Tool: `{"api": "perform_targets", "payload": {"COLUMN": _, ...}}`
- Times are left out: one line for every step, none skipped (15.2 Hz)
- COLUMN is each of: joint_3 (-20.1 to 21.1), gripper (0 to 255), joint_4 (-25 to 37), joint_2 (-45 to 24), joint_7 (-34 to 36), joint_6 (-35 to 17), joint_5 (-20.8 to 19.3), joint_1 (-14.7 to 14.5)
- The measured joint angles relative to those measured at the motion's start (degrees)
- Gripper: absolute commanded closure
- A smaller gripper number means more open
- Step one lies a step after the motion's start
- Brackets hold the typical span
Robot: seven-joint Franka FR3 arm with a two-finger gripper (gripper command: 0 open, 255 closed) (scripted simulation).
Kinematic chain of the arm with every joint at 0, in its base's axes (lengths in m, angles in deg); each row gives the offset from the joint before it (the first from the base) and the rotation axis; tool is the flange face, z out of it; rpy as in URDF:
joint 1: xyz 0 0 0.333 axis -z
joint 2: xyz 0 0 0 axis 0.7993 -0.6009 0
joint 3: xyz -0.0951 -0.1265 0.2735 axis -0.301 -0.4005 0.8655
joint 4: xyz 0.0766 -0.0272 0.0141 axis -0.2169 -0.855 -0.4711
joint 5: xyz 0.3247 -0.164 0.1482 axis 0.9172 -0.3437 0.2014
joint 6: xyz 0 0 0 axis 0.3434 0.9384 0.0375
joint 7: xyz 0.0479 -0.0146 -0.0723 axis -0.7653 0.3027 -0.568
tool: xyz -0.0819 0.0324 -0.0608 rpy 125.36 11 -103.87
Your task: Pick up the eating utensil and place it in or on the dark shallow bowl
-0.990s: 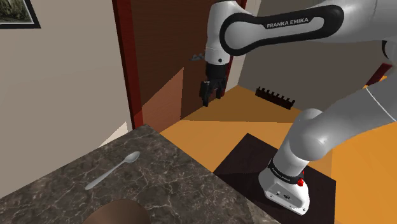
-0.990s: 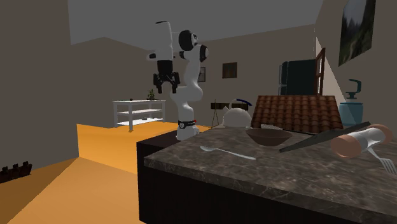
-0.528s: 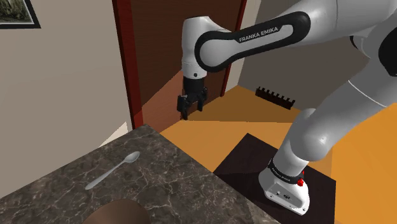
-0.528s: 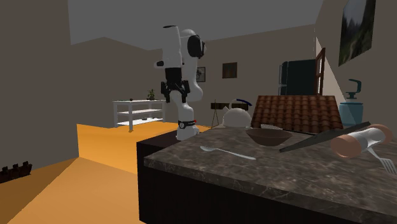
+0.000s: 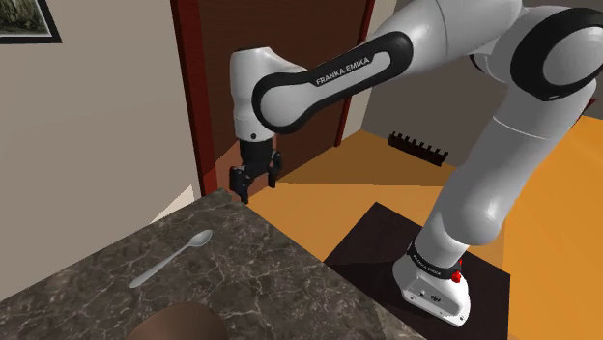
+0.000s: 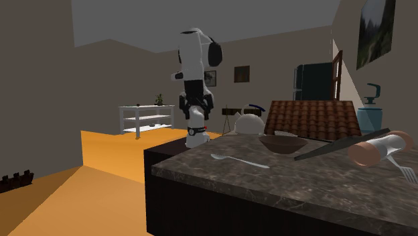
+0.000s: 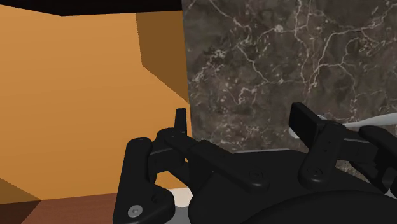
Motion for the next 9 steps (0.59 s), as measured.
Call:
{"api": "perform_targets", "payload": {"joint_3": 0.49, "gripper": 0, "joint_4": 1.13, "joint_2": -2.17, "joint_7": 1.28, "joint_6": -0.89, "joint_5": -0.71, "joint_1": -0.42}}
{"api": "perform_targets", "payload": {"joint_3": 0.83, "gripper": 0, "joint_4": 3.01, "joint_2": -4.4, "joint_7": 2.47, "joint_6": -0.99, "joint_5": -1.49, "joint_1": -0.8}}
{"api": "perform_targets", "payload": {"joint_3": 1.15, "gripper": 0, "joint_4": 4.28, "joint_2": -6.5, "joint_7": 3.65, "joint_6": -1.65, "joint_5": -2.24, "joint_1": -1.29}}
{"api": "perform_targets", "payload": {"joint_3": 1.58, "gripper": 0, "joint_4": 6.47, "joint_2": -8.95, "joint_7": 5.3, "joint_6": -1.7, "joint_5": -3.16, "joint_1": -2.07}}
{"api": "perform_targets", "payload": {"joint_3": 1.66, "gripper": 0, "joint_4": 8.83, "joint_2": -11.41, "joint_7": 6.35, "joint_6": -1.53, "joint_5": -4.13, "joint_1": -2.59}}
{"api": "perform_targets", "payload": {"joint_3": 1.72, "gripper": 0, "joint_4": 10.43, "joint_2": -13.72, "joint_7": 7.46, "joint_6": -2.03, "joint_5": -5.02, "joint_1": -3.23}}
{"api": "perform_targets", "payload": {"joint_3": 1.77, "gripper": 0, "joint_4": 12.01, "joint_2": -15.77, "joint_7": 8.49, "joint_6": -2.26, "joint_5": -5.78, "joint_1": -3.91}}
{"api": "perform_targets", "payload": {"joint_3": 1.73, "gripper": 0, "joint_4": 14.59, "joint_2": -18.32, "joint_7": 9.62, "joint_6": -1.99, "joint_5": -6.75, "joint_1": -4.74}}
{"api": "perform_targets", "payload": {"joint_3": 1.67, "gripper": 0, "joint_4": 17.29, "joint_2": -20.96, "joint_7": 10.87, "joint_6": -1.73, "joint_5": -7.7, "joint_1": -5.77}}
